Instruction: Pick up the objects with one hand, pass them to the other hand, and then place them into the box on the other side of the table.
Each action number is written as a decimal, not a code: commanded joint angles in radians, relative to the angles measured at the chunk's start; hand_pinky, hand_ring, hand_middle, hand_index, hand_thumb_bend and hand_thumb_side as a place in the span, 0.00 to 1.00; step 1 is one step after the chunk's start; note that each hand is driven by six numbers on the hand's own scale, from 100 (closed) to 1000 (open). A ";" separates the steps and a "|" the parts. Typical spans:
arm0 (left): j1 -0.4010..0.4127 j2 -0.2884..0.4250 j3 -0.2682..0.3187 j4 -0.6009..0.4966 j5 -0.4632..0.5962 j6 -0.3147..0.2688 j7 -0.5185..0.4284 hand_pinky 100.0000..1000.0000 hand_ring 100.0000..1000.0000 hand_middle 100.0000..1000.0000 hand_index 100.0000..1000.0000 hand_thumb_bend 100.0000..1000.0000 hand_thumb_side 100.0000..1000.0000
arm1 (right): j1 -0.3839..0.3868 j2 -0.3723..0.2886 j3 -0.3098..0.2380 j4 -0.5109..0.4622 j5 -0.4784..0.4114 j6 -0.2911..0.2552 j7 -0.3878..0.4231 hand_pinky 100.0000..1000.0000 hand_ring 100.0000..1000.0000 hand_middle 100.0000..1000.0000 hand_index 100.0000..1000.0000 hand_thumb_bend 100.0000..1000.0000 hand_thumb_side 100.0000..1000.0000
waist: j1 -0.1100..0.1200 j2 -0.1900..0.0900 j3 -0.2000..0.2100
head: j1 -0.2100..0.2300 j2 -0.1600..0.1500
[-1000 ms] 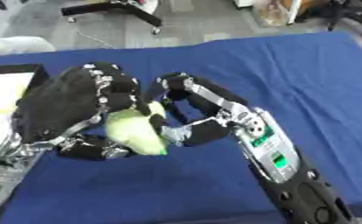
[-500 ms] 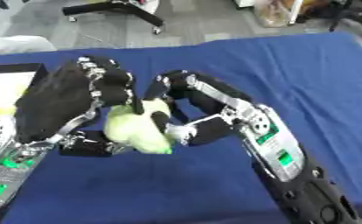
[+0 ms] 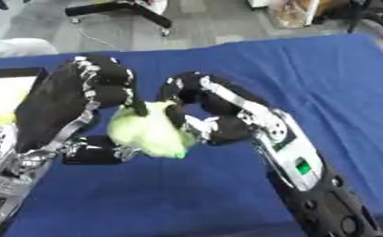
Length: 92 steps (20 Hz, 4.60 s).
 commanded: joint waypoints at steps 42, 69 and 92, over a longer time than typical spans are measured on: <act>0.028 0.285 0.485 0.426 -0.149 0.377 0.043 0.36 0.26 0.24 0.39 0.70 0.00 | 0.027 -0.045 -0.135 -0.072 0.146 -0.016 -0.376 0.64 0.39 0.65 0.81 0.00 0.62 | 0.038 -0.020 -0.021 | 0.334 -0.088; -0.115 0.284 0.513 0.954 -0.296 0.624 -0.145 0.82 0.81 0.86 0.94 0.53 0.48 | 0.041 -0.045 -0.127 -0.055 0.131 -0.021 -0.331 0.63 0.37 0.63 0.80 0.00 0.65 | 0.031 -0.020 -0.029 | 0.273 -0.119; 0.230 -0.231 0.283 0.029 0.752 0.212 0.007 0.73 0.66 0.73 0.88 0.04 0.72 | 0.169 -0.004 -0.242 -0.106 0.203 -0.031 -0.425 0.65 0.38 0.64 0.80 0.00 0.61 | -0.039 0.003 -0.027 | 0.067 0.005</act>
